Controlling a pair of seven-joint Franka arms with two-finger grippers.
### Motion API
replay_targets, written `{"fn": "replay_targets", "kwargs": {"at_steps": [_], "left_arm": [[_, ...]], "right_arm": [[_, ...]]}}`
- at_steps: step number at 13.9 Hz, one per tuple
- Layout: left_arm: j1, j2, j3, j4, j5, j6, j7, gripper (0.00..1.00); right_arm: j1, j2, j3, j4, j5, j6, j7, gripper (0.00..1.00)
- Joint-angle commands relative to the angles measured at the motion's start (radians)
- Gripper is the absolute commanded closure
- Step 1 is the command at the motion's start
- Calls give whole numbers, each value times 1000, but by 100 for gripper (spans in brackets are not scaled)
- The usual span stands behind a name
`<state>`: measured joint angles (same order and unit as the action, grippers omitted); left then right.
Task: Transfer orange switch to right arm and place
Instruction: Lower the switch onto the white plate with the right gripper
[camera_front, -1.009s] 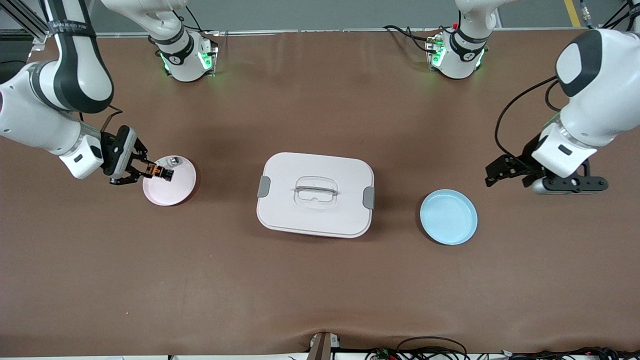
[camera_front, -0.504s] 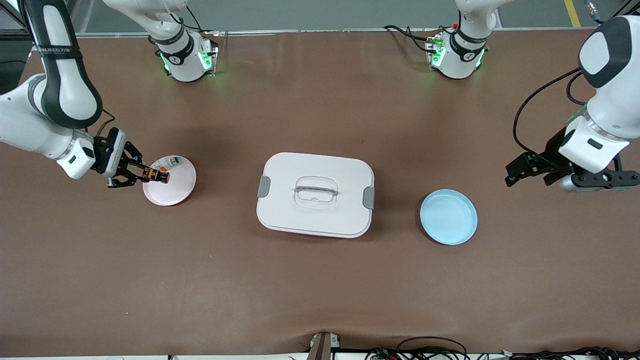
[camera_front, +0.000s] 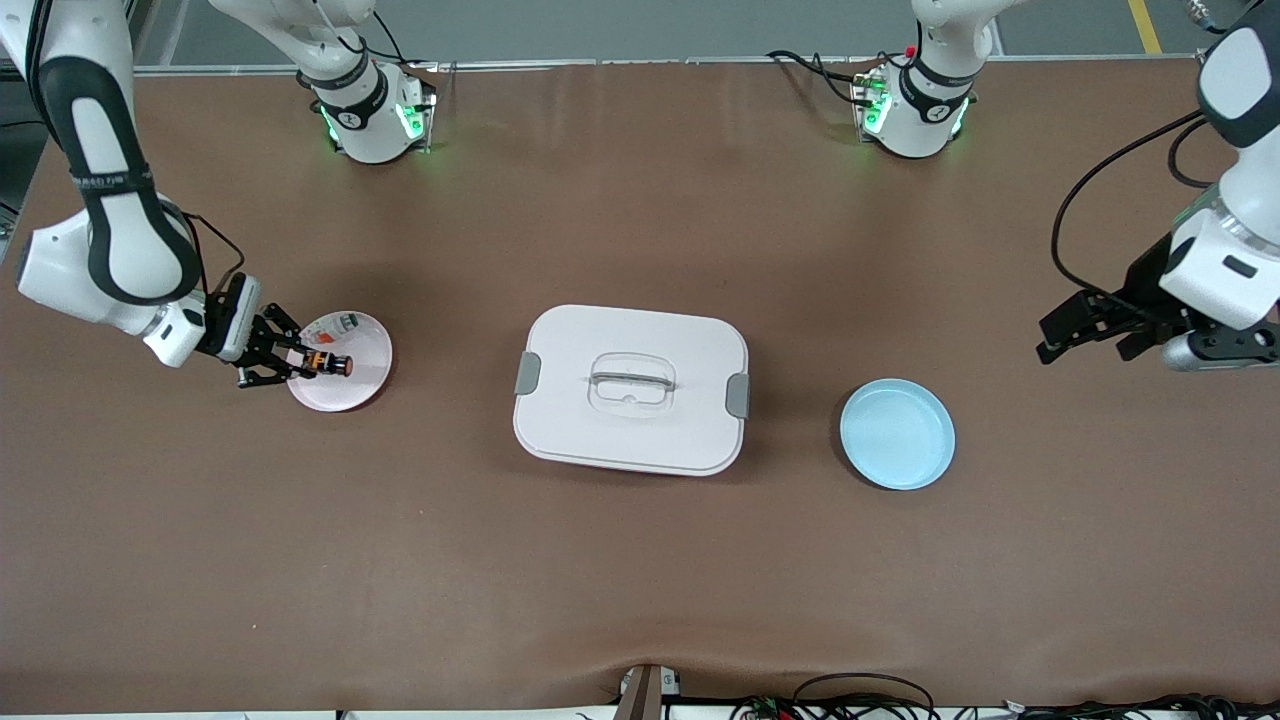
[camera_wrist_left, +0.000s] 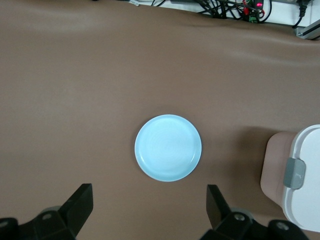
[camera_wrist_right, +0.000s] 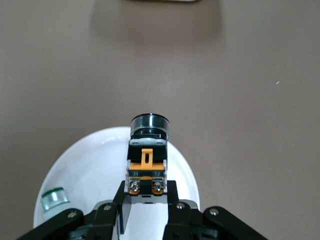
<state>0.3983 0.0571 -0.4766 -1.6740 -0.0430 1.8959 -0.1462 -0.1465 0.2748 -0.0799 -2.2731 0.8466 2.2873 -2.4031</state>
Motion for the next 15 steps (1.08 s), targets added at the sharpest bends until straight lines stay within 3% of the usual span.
{"fn": "replay_targets", "kwargs": {"at_steps": [1,3,6,11,15], "left_arm": [[17,-17,-5,23,15,-47,17,0],[-27,-14,32,23,15,-47,14,0],[-241,-14,246,23,15,-47,14,0],[-490,-16,491,33,15,-47,10,0],[-529,-20,526,39,14,-84,10,0]], "right_arm": [[-37,66,17,0,118,12,-152,100],[-44,90,17,0,150,11,-180,100],[-70,119,17,0,152,1,-179,100],[-80,147,19,0,158,-3,-179,100],[-88,170,19,1,161,-6,-177,100]]}}
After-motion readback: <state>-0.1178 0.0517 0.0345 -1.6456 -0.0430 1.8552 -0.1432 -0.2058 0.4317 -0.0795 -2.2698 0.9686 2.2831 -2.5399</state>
